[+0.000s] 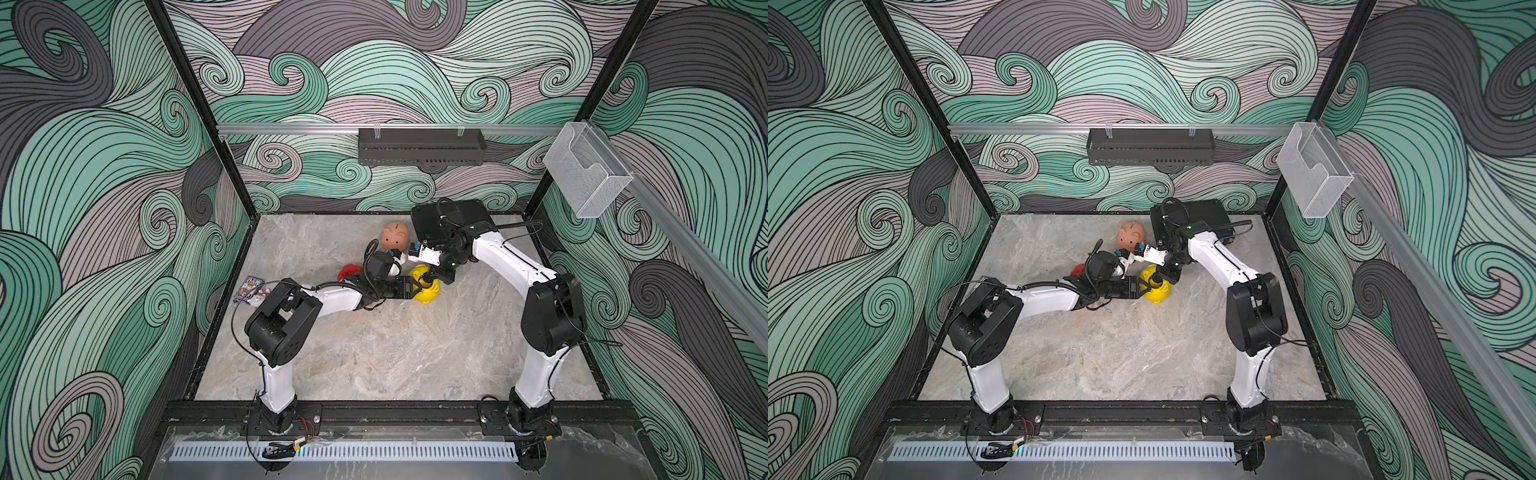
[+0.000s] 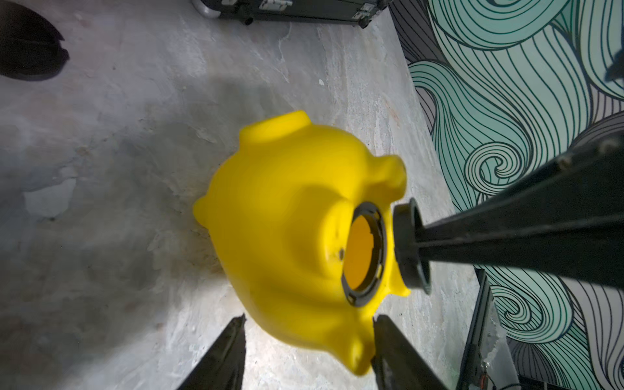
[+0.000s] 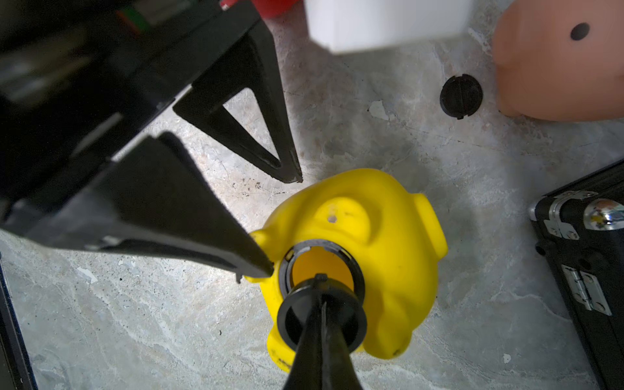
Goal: Close piggy banks
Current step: Insert the knob into the piggy bank.
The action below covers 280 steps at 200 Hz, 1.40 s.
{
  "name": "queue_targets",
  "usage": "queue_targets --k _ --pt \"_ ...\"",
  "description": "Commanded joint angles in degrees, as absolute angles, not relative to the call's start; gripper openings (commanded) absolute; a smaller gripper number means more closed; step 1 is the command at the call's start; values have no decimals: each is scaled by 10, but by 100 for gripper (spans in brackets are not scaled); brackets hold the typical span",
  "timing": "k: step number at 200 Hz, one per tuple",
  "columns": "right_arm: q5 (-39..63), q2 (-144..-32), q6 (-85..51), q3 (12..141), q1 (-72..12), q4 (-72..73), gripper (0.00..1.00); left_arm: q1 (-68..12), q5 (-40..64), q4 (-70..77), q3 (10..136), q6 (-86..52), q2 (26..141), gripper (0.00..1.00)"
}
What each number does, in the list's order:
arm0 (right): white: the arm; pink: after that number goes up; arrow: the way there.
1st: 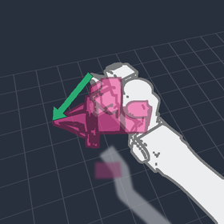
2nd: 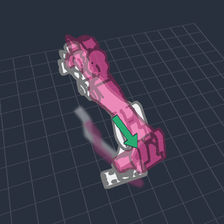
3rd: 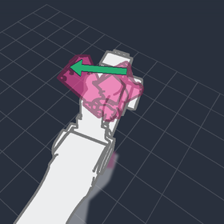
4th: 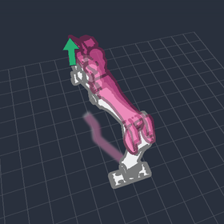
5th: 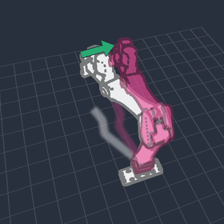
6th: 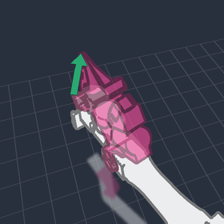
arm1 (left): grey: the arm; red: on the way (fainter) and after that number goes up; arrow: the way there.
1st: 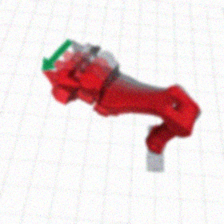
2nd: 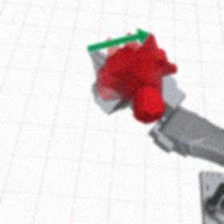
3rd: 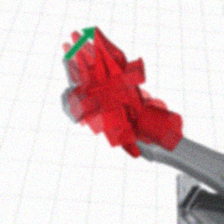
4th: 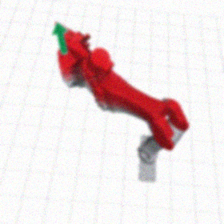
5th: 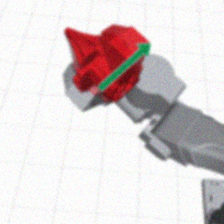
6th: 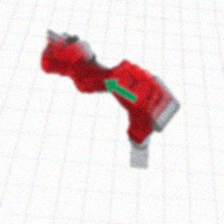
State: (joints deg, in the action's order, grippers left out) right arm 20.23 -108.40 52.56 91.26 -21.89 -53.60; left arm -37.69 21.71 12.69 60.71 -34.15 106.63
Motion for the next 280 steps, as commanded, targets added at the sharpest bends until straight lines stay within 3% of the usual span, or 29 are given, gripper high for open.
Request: queue_targets --k 1,280 --pt "214 -1095 533 928 -217 -543 0 -371 225 143 606 -348 1079 59" --pt "231 -1112 539 933 -224 -543 0 -368 249 178 575 -351 1033 69"
